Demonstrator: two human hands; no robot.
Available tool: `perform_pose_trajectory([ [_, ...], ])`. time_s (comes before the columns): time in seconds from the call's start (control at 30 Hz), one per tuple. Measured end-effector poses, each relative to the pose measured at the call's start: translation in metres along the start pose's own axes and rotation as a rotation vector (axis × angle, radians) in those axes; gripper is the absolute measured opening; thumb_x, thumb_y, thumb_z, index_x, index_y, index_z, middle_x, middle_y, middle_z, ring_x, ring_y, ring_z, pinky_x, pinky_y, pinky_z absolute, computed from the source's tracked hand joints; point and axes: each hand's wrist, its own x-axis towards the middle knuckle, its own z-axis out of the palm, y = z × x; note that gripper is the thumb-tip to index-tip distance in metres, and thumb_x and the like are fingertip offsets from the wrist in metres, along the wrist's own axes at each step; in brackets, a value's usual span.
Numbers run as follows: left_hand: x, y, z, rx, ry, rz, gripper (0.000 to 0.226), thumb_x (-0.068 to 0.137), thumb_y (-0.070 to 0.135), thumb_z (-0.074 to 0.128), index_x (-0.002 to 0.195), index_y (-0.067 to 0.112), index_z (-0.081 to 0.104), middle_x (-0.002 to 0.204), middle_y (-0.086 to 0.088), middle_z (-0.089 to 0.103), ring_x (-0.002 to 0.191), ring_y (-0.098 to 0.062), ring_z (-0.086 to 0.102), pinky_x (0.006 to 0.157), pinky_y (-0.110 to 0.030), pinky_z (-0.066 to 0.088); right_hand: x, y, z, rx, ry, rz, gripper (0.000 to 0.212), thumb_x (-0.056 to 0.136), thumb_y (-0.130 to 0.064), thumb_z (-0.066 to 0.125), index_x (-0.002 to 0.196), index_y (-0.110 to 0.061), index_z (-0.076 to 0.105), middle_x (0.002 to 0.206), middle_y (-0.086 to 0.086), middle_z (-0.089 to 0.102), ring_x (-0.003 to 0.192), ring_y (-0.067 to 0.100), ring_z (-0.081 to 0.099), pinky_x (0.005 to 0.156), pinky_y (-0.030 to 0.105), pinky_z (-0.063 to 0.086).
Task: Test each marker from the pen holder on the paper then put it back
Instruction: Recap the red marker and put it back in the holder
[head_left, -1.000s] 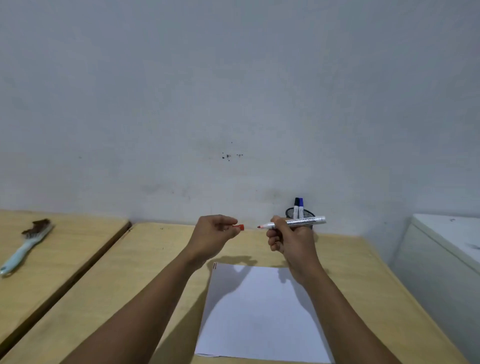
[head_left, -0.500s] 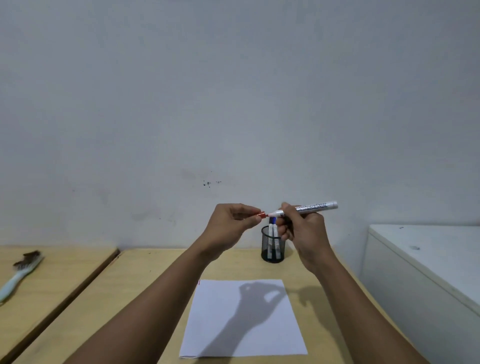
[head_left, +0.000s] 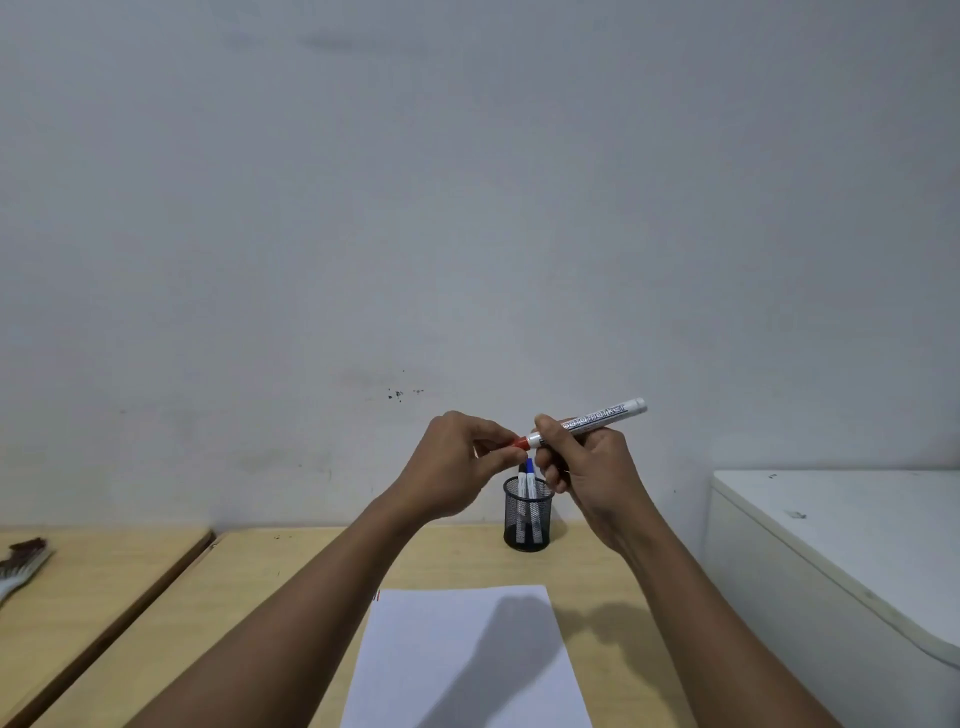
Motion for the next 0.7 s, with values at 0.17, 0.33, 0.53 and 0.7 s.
perform_pose_trajectory([
  [0.17,0.001,0.0,0.011,0.335,0.19,0.143,0.015,0.089,0.037,0.069,0.098,0.031,0.079,0.077,0.007,0.071,0.078,-0.01,0.056,0.063,-0.031,0.046,0.004,0.007,0.01,0.133,0.105,0.075,0.037,0.094,-0.037,0.066,0.08,-0.003,0.068,0.057,0.003,0.056,0.049,0.015,0.045,0.052,0.027,0.037],
  [0.33,0.012,-0.015,0.006,0.295,0.189,-0.01,0.019,0.087,0.041,0.069,0.103,0.034,0.077,0.086,0.013,0.074,0.074,-0.005,0.061,0.063,-0.028,0.051,0.01,0.008,0.008,-0.086,0.182,0.196,0.058,0.092,-0.056,0.061,0.085,0.001,0.071,0.058,0.005,0.062,0.045,0.013,0.049,0.048,0.026,0.042],
  [0.53,0.036,-0.023,0.006,0.361,0.174,0.032,0.017,0.086,0.043,0.071,0.099,0.035,0.077,0.085,0.016,0.075,0.07,-0.002,0.056,0.066,-0.027,0.044,0.028,0.03,-0.009,-0.752,0.155,-0.304,0.02,0.087,-0.017,0.076,0.098,-0.027,0.062,0.087,-0.007,0.06,0.061,0.008,0.055,0.063,0.026,0.051],
  [0.7,0.061,-0.026,0.018,0.278,0.142,0.095,0.015,0.085,0.037,0.073,0.096,0.028,0.077,0.085,0.013,0.076,0.067,-0.002,0.055,0.073,-0.031,0.05,0.059,0.04,-0.012,-0.814,0.099,-0.361,0.013,0.086,-0.021,0.077,0.092,-0.024,0.066,0.094,-0.005,0.064,0.074,0.002,0.06,0.065,0.016,0.048],
])
